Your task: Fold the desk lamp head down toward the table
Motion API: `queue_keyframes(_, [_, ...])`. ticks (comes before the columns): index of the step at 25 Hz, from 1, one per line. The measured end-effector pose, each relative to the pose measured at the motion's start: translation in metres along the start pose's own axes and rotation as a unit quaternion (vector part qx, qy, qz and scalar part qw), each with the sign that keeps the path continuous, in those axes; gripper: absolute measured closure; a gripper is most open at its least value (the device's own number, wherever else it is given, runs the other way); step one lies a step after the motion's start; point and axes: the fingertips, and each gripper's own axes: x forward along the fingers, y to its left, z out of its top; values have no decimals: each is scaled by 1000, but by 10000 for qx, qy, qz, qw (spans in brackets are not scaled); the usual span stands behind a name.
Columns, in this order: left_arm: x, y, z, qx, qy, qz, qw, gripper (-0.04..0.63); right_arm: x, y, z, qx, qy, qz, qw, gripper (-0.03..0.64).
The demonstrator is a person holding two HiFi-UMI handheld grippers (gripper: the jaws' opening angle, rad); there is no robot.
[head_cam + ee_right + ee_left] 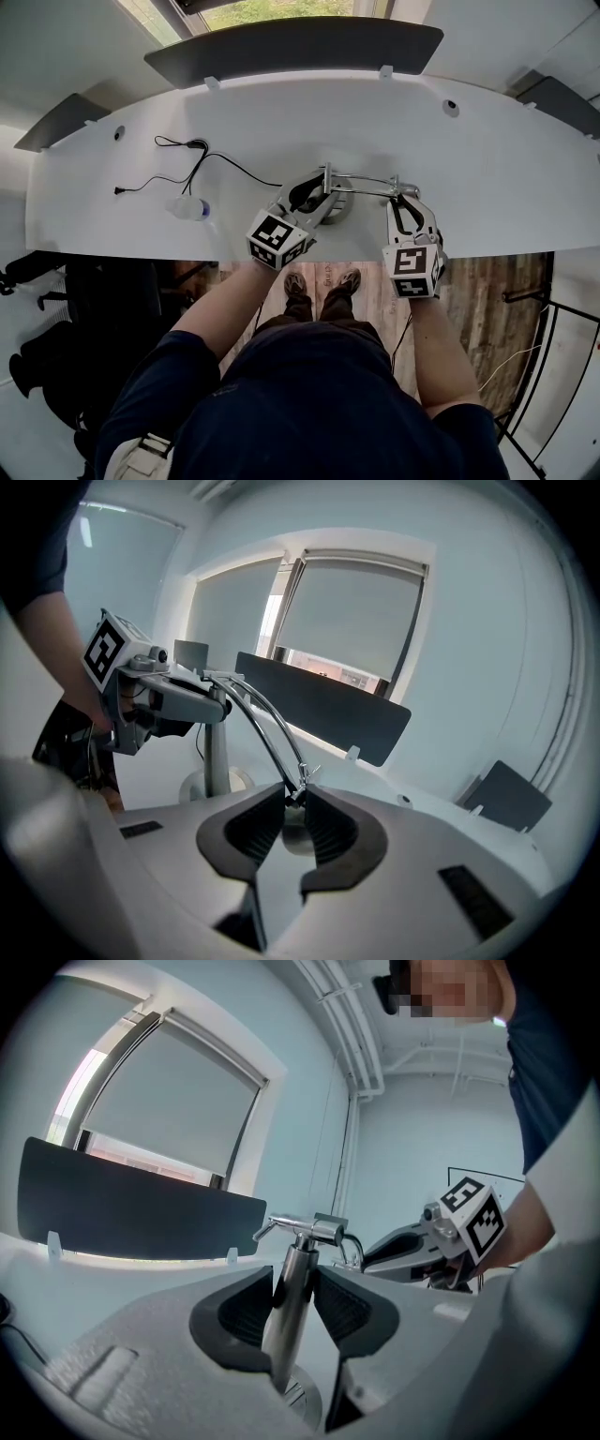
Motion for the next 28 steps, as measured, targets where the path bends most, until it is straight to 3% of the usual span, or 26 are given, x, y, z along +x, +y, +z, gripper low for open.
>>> queue_keyframes(5, [0,1,0,-65,-27,-29,10000,468,10,10,-10,405,-54,198,9990,543])
queue_keyframes(13, [0,-1,-2,126,44,-61,9999,468,25,25,-22,505,-55,205,9985,543])
queue_keyframes(28, [1,1,-1,105,53,-13,9999,468,44,45,-30,904,-135,305,9953,545])
